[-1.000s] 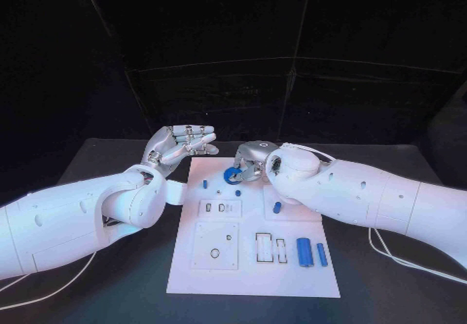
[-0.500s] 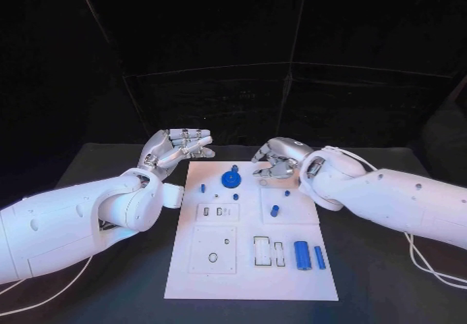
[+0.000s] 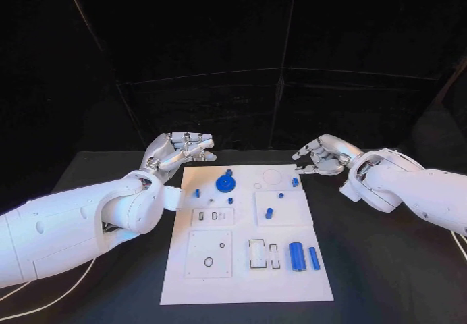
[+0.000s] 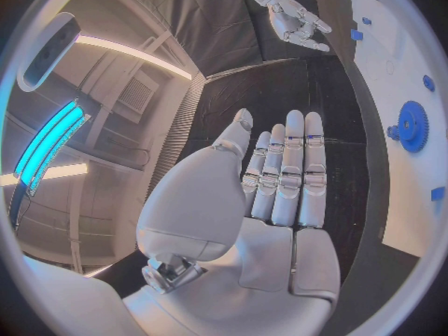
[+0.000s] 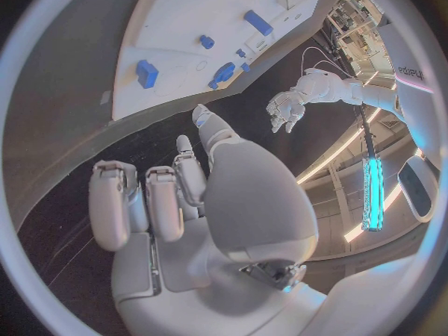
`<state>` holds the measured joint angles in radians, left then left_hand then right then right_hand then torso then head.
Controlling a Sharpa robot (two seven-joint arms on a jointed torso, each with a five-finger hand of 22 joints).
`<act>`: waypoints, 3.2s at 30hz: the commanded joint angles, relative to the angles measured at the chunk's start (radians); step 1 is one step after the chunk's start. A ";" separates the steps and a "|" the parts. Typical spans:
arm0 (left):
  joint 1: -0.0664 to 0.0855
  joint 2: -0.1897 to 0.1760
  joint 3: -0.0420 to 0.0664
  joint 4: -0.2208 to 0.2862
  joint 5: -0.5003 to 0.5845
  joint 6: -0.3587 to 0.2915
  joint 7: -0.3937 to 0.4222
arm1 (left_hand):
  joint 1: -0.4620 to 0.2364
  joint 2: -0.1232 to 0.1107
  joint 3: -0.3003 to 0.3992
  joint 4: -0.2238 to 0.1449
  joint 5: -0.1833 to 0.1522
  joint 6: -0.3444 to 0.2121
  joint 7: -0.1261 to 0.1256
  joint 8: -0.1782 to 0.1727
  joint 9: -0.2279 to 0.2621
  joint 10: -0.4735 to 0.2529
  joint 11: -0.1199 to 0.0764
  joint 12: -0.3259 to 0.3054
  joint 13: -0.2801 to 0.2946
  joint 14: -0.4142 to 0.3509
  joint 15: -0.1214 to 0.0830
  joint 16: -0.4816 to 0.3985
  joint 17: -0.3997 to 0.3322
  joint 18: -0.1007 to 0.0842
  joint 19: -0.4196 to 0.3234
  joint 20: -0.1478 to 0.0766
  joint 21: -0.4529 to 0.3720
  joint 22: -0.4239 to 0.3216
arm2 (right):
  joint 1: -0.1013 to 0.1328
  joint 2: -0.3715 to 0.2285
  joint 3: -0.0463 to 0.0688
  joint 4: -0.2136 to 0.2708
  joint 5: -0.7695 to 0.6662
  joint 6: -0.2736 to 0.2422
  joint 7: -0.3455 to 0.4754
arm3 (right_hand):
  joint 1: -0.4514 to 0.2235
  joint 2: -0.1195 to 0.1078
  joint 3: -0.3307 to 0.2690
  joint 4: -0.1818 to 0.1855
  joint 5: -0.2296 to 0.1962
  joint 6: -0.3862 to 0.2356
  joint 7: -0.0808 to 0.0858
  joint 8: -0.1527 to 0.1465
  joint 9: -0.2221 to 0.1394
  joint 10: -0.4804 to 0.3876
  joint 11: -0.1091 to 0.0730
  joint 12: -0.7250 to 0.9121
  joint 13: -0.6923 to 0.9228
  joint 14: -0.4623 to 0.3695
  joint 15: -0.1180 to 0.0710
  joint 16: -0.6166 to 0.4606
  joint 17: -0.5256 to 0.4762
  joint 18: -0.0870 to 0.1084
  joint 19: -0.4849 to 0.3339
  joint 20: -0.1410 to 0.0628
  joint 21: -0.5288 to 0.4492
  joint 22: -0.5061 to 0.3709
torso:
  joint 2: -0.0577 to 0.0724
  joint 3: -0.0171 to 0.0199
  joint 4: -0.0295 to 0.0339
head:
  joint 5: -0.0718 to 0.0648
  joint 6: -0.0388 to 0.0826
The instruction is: Assemble the parts on the task board
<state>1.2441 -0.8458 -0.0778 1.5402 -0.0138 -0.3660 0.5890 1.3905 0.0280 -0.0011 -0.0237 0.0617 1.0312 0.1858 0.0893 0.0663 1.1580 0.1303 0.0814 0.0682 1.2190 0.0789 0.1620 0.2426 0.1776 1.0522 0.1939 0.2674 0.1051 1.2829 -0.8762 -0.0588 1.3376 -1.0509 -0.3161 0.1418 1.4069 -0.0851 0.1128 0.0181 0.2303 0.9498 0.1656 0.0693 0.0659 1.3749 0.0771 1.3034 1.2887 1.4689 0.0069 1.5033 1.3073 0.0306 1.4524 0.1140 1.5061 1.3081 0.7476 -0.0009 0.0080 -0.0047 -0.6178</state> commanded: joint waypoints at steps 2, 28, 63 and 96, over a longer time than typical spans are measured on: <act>0.001 0.006 0.000 -0.006 -0.004 0.026 0.001 | -0.001 0.010 0.000 -0.010 -0.004 0.003 0.002 -0.010 -0.001 -0.003 0.002 -0.011 -0.004 0.002 0.003 -0.013 -0.002 0.005 -0.004 -0.001 -0.010 -0.005 | 0.000 0.000 0.000 -0.025 0.055 0.028 0.042 | 0.002 -0.003 -0.004 -0.009 0.004 -0.024 0.004 -0.008 -0.002 -0.010 0.003 -0.009 -0.005 0.062 -0.001 -0.006 0.078 0.007 -0.002 0.003 -0.004 0.113 | 0.002 0.0031 0.0014 | -0.001 -0.001; -0.001 0.012 0.000 -0.018 -0.004 0.016 0.009 | -0.006 0.015 -0.007 -0.032 -0.004 -0.006 0.009 -0.024 -0.002 -0.024 0.013 -0.019 -0.006 -0.034 0.022 -0.076 -0.035 0.005 -0.041 0.018 -0.047 -0.026 | -0.075 0.039 0.000 -0.106 0.002 0.037 0.033 | -0.009 -0.001 -0.022 -0.009 0.002 -0.048 0.008 -0.005 0.000 -0.011 0.008 -0.010 -0.005 0.064 0.004 -0.004 0.084 0.007 -0.002 0.007 -0.005 0.113 | 0.001 0.0037 0.0009 | -0.007 -0.016; -0.002 0.012 0.000 -0.021 -0.004 0.017 0.005 | -0.006 0.018 -0.007 -0.035 -0.004 -0.007 0.010 -0.023 -0.002 -0.025 0.013 -0.018 -0.005 -0.024 0.020 -0.075 -0.036 0.006 -0.038 0.018 -0.047 -0.027 | -0.083 0.089 0.000 -0.169 -0.041 0.069 0.015 | 0.015 0.069 0.025 -0.040 -0.035 0.061 -0.012 0.032 0.008 0.023 -0.011 0.034 0.036 0.070 -0.010 0.004 0.108 0.000 0.021 -0.003 0.007 0.140 | 0.001 0.0026 0.0022 | -0.008 -0.030; -0.002 0.010 0.000 -0.019 -0.004 0.013 0.001 | -0.006 0.020 -0.007 -0.037 -0.004 -0.007 0.010 -0.023 -0.002 -0.026 0.013 -0.018 -0.005 -0.020 0.019 -0.074 -0.036 0.007 -0.035 0.018 -0.046 -0.027 | -0.084 0.106 0.000 -0.174 -0.057 0.046 -0.004 | -0.022 0.062 0.045 -0.045 -0.039 0.077 -0.017 0.021 -0.001 0.026 -0.016 0.034 0.038 0.071 -0.018 0.006 0.114 -0.003 0.032 -0.013 0.014 0.155 | 0.000 0.0034 0.0034 | -0.008 -0.035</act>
<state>1.2410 -0.8358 -0.0787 1.5197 -0.0141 -0.3566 0.5864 1.3830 0.0355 -0.0067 -0.0540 0.0617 1.0275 0.1893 0.0707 0.0657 1.1399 0.1413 0.0657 0.0646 1.1938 0.0966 0.0921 0.2078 0.1776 1.0173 0.2110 0.2255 0.0797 1.1983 -0.7716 -0.0589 1.1623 -1.0976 -0.2607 0.1456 1.3934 -0.0220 0.1573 -0.0277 0.1974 1.0336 0.1488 0.0943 0.0664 1.4044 0.0552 1.3417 1.3083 1.4686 -0.0076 1.5034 1.3073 0.0306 1.4672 0.1069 1.5139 1.3075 0.7477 0.0025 0.0118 -0.0116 -0.6513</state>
